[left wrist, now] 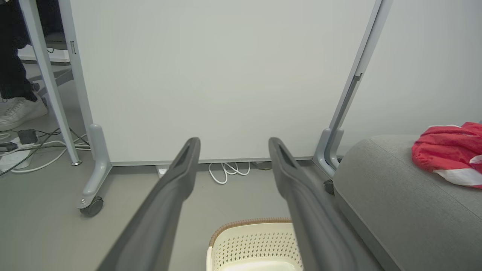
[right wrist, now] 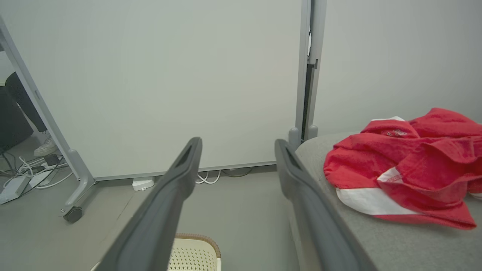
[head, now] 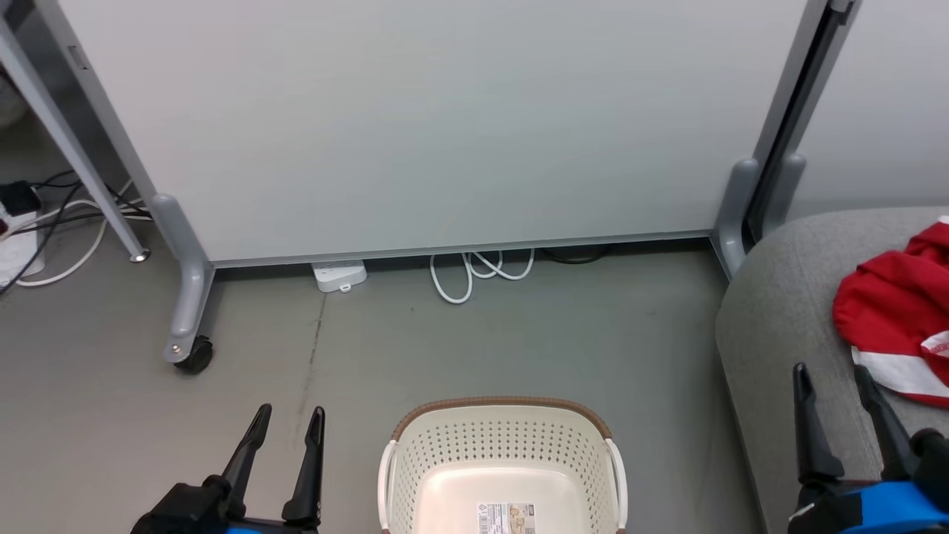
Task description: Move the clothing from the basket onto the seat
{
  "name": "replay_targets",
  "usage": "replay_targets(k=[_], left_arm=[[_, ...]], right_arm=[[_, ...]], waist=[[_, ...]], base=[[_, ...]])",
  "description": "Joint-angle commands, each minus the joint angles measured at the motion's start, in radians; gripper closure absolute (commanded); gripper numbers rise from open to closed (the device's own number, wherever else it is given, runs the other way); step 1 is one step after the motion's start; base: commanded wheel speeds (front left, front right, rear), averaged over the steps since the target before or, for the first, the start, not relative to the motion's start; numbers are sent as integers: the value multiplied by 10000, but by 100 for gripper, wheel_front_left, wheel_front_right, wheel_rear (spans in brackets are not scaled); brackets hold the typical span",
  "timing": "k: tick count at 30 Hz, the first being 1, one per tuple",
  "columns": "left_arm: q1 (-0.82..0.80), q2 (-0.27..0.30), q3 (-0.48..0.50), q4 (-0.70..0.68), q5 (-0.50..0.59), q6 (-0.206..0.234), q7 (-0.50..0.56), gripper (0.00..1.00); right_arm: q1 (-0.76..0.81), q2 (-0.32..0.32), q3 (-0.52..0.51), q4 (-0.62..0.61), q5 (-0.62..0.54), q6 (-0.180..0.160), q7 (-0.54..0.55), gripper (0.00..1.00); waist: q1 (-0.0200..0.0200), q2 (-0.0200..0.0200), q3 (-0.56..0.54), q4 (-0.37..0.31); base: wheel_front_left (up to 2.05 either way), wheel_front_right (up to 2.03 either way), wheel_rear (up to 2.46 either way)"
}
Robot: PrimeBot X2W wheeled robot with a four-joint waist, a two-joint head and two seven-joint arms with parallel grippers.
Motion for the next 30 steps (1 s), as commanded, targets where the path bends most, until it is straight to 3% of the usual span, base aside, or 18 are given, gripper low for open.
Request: replay_targets(k=[1,22,23,30], left_arm=[[138,18,85,23,15,-43,-32,0],[194,17,13,406,-120,-45,-31,0],[209,-18,15,395,-91,-2,0,100],[535,-188,-98,949,-163,4,67,100]], right_arm=[[239,15,19,90,143,-3,-62,0],[103,18,-68,668,268,-3,-264,0],[200,6,-69,666,269,0,-223,100],[350,90,-67,1373,323,0,-181,100]], waist=[[1,0,-89,115],[1,0,-26,187],[1,0,-27,186],[2,0,-30,180]], base=[[0,0,0],[0,0,0],[0,0,0],[0,0,0]])
